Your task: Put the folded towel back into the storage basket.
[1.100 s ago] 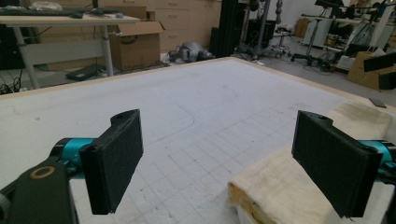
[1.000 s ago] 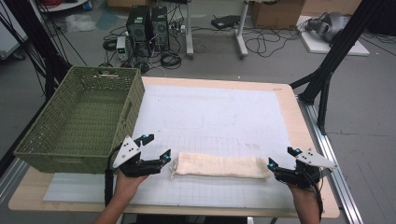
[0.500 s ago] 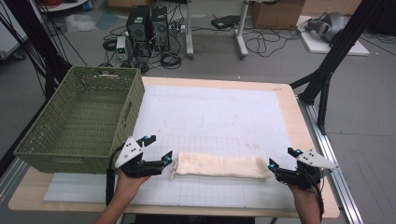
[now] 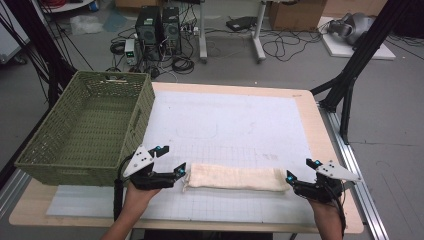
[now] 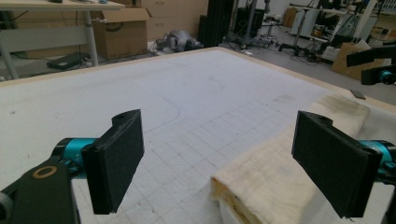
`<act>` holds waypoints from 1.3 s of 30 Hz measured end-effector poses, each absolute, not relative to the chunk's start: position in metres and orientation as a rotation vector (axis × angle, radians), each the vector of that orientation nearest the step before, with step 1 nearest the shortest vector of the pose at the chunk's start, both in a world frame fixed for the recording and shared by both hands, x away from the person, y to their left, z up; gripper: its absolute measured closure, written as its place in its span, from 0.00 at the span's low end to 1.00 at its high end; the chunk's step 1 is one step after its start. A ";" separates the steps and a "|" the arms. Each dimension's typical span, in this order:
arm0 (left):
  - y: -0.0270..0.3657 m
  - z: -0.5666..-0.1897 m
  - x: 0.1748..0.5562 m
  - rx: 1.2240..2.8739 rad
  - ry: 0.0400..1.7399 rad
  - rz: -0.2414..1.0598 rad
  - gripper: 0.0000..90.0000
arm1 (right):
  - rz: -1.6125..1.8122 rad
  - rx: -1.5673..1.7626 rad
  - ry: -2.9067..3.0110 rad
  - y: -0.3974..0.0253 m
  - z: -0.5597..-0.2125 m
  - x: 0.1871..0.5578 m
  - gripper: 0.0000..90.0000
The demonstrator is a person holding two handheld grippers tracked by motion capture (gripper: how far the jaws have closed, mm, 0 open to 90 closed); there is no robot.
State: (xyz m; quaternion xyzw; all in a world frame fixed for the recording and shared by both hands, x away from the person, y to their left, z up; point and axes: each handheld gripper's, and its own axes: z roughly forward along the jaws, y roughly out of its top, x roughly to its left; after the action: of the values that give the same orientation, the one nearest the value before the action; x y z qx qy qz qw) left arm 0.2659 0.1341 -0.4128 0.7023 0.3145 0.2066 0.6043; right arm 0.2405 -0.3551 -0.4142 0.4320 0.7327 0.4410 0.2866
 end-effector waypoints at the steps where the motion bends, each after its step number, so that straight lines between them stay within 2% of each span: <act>1: 0.133 -0.411 0.265 1.625 0.723 0.483 0.19 | 1.185 1.163 1.957 -0.355 -0.414 0.240 0.18; 10: 0.133 -0.397 0.265 1.608 0.716 0.473 0.19 | 1.200 1.190 1.966 -0.354 -0.415 0.240 0.18; 23: 0.123 -0.374 0.273 1.697 0.702 0.439 0.19 | 1.198 1.188 1.960 -0.353 -0.414 0.240 0.18; 39: 0.099 -0.402 0.296 1.838 0.773 0.358 0.20 | 1.196 1.174 1.988 -0.352 -0.416 0.241 0.18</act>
State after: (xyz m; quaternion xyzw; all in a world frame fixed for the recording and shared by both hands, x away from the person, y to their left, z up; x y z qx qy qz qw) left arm 0.2963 0.0986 -0.4023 0.7697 0.3237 0.1501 0.5294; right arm 0.2413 -0.3517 -0.4163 0.4351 0.7367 0.4432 0.2676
